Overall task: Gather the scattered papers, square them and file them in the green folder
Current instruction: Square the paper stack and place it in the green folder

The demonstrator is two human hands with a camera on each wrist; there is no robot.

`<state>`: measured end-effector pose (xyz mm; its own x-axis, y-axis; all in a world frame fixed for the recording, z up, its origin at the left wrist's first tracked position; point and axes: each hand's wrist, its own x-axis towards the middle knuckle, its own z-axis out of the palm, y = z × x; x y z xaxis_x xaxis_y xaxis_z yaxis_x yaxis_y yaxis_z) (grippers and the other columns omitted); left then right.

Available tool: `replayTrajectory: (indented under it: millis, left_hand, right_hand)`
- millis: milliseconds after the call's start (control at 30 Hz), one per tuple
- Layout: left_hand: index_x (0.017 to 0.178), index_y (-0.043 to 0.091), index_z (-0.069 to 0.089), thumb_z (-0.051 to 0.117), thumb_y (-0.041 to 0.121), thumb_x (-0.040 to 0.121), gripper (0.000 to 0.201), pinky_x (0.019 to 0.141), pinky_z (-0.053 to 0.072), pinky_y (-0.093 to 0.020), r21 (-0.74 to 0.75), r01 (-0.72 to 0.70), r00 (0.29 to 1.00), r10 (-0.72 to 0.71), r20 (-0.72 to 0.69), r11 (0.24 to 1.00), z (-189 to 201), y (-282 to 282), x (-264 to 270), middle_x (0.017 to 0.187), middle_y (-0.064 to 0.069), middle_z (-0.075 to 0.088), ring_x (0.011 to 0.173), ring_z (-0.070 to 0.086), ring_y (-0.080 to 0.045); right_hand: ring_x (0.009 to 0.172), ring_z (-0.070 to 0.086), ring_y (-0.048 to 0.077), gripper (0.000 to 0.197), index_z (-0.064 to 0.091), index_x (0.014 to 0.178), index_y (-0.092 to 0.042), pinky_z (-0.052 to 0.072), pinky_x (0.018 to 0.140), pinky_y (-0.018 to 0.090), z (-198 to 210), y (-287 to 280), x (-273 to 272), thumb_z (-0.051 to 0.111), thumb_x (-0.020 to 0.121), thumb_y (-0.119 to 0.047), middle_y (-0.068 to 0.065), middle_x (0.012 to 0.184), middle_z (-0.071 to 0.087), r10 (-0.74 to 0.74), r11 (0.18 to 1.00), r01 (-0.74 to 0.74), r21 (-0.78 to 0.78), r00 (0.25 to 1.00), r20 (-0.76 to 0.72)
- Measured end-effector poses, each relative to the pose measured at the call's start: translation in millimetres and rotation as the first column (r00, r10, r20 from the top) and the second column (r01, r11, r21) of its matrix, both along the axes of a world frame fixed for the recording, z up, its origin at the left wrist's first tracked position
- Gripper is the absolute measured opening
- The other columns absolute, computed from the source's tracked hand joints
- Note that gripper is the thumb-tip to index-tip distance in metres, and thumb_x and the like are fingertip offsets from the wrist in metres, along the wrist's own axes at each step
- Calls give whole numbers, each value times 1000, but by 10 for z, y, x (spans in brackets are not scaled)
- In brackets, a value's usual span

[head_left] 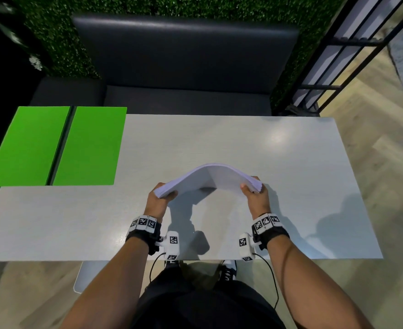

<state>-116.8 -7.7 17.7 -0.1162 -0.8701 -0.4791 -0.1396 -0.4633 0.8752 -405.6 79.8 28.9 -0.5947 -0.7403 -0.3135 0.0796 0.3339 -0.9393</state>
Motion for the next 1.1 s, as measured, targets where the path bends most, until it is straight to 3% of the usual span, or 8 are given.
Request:
replayTrajectory:
  millis: [267,467,567,733,833,900,1000,1100]
  left_hand:
    - [108,7,70,77,17,69,41,77,49,-33,15,46,998,-46,36,999,16,5,9,98,-6,71,88,63,-23]
    - [100,16,70,79,6,76,27,72,43,-31,28,66,998,-66,15,997,53,-7,29,94,-3,69,81,60,-17]
    - [109,20,68,80,5,76,39,80,48,-34,101,94,995,-91,-35,990,129,-54,84,107,-5,71,95,64,-22]
    - [144,18,31,91,12,68,97,103,40,-38,-131,122,958,-82,274,984,368,-219,319,140,-10,43,132,42,-26]
    - [150,19,29,94,38,57,115,117,21,-41,-492,464,820,-147,553,737,664,-212,69,151,-2,33,143,30,-22]
    - [148,21,37,91,36,63,101,119,23,-34,-547,546,816,-253,520,635,946,-163,-236,150,8,38,145,31,-17]
    - [125,28,63,81,13,80,50,100,44,-22,-492,506,862,-436,258,708,1206,-157,-501,123,22,65,118,58,2]
    - [107,18,76,75,11,87,21,91,52,-25,-450,436,895,-428,124,780,1257,-142,-514,104,11,77,102,71,-10]
  right_hand:
    - [99,62,24,21,61,105,-14,47,91,30,30,-20,1,69,91,-1,11,103,66,-51,996,49,69,998,35]
    - [94,62,19,19,64,96,-17,50,78,10,195,-68,-33,69,90,0,8,100,68,18,999,-16,41,998,-54]
    - [88,62,14,19,66,100,-13,51,83,26,356,-105,-125,70,88,1,6,95,70,126,992,-126,12,965,-229]
    - [70,60,16,24,61,83,-18,48,62,31,1003,-197,-275,60,79,6,-2,74,64,306,931,-362,57,682,-664]
    - [73,59,22,25,65,85,-15,48,64,37,1431,-229,-152,53,74,5,-1,79,67,342,883,-461,94,491,-801]
    - [74,56,21,26,65,85,-14,46,64,37,1655,-258,-51,51,74,5,-2,79,65,364,844,-524,116,400,-841]
    - [75,56,21,25,65,87,-15,46,65,38,1835,-282,73,54,78,6,-3,80,65,385,807,-573,144,325,-864]
    - [76,60,16,15,68,91,-22,50,67,34,1878,-236,70,64,86,-9,-9,84,69,398,836,-521,172,362,-843]
